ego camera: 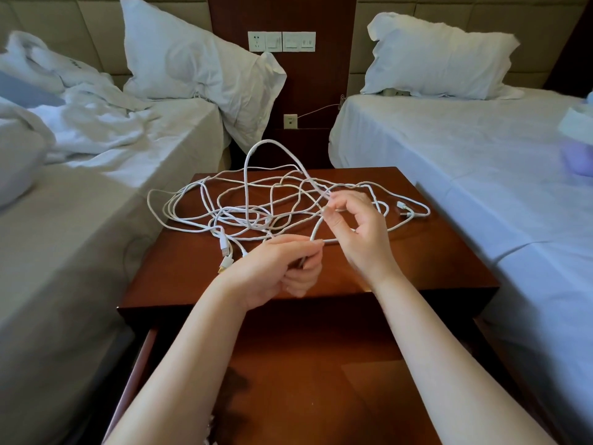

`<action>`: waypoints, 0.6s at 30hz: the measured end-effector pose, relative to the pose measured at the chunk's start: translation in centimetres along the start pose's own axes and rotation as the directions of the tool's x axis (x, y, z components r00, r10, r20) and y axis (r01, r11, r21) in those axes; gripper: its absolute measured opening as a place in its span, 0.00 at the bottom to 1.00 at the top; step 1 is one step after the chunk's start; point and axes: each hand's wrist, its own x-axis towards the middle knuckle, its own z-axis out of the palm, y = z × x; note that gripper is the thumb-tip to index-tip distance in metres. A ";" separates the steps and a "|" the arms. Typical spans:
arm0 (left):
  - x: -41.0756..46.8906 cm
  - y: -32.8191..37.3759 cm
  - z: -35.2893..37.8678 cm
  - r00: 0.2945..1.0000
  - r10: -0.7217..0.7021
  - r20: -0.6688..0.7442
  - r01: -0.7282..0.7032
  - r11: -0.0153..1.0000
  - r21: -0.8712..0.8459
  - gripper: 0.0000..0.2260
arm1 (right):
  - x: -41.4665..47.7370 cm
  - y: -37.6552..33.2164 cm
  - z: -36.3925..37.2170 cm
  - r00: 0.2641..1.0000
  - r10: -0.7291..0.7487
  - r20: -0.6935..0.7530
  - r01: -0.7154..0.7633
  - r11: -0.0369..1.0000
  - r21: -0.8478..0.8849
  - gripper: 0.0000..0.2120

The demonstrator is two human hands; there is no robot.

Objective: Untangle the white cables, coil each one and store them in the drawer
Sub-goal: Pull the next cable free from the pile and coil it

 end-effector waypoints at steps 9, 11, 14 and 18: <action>-1.0 3.0 0.6 0.943 0.304 -0.135 -0.331 0.898 -0.289 0.15 | -1.6 -0.2 2.9 0.910 -0.293 0.294 0.355 0.917 -0.184 0.14; -1.8 3.9 -0.1 0.891 0.389 -0.234 -0.449 0.830 -0.330 0.15 | -2.4 -0.5 3.6 0.886 -0.318 0.339 0.409 0.879 -0.246 0.16; -2.4 4.1 -1.3 0.772 0.441 -0.457 -0.549 0.826 -0.131 0.14 | -3.0 -1.1 3.9 0.878 -0.251 0.407 0.383 0.879 -0.285 0.16; -1.4 1.8 -2.8 0.530 0.423 -0.735 -0.499 0.856 0.132 0.16 | -2.4 -2.4 3.6 0.793 -0.015 0.609 0.283 0.894 -0.347 0.11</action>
